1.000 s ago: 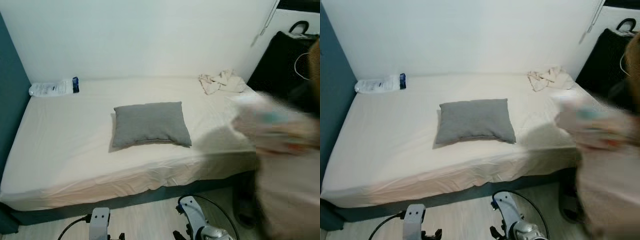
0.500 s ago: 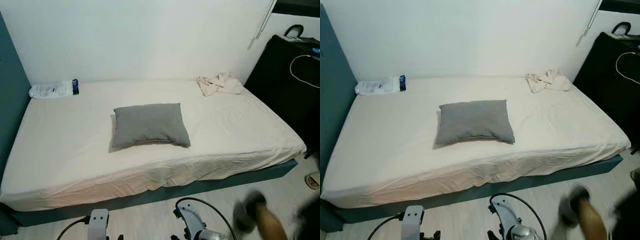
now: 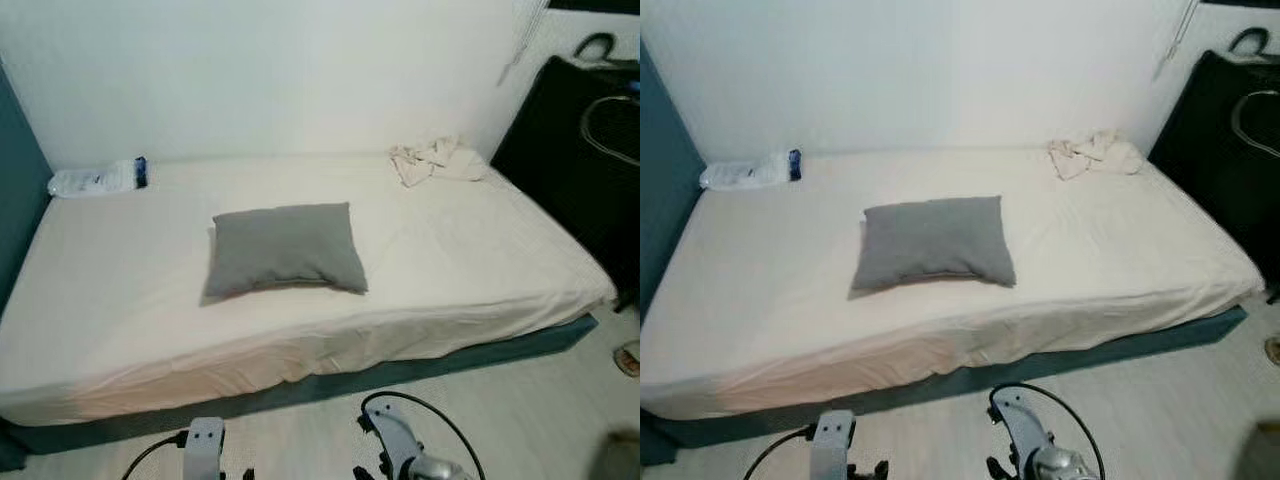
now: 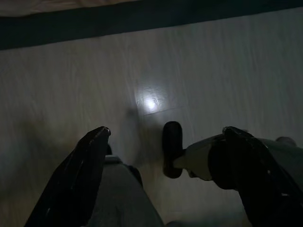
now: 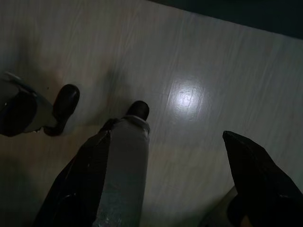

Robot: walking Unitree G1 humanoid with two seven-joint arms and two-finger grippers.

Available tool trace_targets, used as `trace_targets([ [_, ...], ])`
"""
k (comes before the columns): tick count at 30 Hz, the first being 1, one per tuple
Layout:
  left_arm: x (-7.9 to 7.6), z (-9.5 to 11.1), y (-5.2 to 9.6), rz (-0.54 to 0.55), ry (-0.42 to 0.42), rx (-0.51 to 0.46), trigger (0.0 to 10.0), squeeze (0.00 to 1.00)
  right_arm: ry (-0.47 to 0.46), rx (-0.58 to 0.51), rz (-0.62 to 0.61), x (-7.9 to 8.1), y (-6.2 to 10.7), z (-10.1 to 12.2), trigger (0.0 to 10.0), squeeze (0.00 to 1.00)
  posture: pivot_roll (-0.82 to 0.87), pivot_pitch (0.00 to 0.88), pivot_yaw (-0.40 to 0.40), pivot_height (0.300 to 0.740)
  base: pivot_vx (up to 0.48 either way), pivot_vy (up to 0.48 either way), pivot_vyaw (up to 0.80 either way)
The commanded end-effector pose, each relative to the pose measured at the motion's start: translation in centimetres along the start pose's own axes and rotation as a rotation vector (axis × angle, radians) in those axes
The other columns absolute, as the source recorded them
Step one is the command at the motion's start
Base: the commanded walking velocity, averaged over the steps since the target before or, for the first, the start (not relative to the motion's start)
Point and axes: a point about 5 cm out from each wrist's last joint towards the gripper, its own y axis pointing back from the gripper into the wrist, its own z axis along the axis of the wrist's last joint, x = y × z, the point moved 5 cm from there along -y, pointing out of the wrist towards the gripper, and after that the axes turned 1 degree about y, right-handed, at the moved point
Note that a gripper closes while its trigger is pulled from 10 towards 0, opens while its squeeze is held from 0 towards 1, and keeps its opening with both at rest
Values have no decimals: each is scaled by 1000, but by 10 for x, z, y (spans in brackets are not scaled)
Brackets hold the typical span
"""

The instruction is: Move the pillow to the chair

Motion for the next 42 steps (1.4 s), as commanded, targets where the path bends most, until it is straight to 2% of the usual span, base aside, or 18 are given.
trace_targets([
  [1,6,-5,2,19,7,14,10000,0,-1,5,6,4,-1,0,10000,0,100,31,-134,733,0,0,0],
  [11,5,-2,2,12,14,-3,10000,0,3,1,8,5,-2,3,10000,0,102,34,-140,733,51,0,0],
  [28,2,-1,1,-2,11,-10,10000,0,0,-3,20,3,0,0,10000,0,98,45,-138,733,326,0,0],
  [31,2,-1,1,-3,10,-10,10000,0,41,6,28,4,0,-1,10000,0,97,47,-136,733,356,0,771],
  [35,2,-1,2,-5,11,-12,10000,0,18,5,14,3,0,-2,10000,0,97,54,-140,733,364,0,687],
  [42,2,-1,2,-3,15,-15,10000,0,11,-2,-3,3,-1,0,10000,0,94,63,-139,733,364,0,0],
])
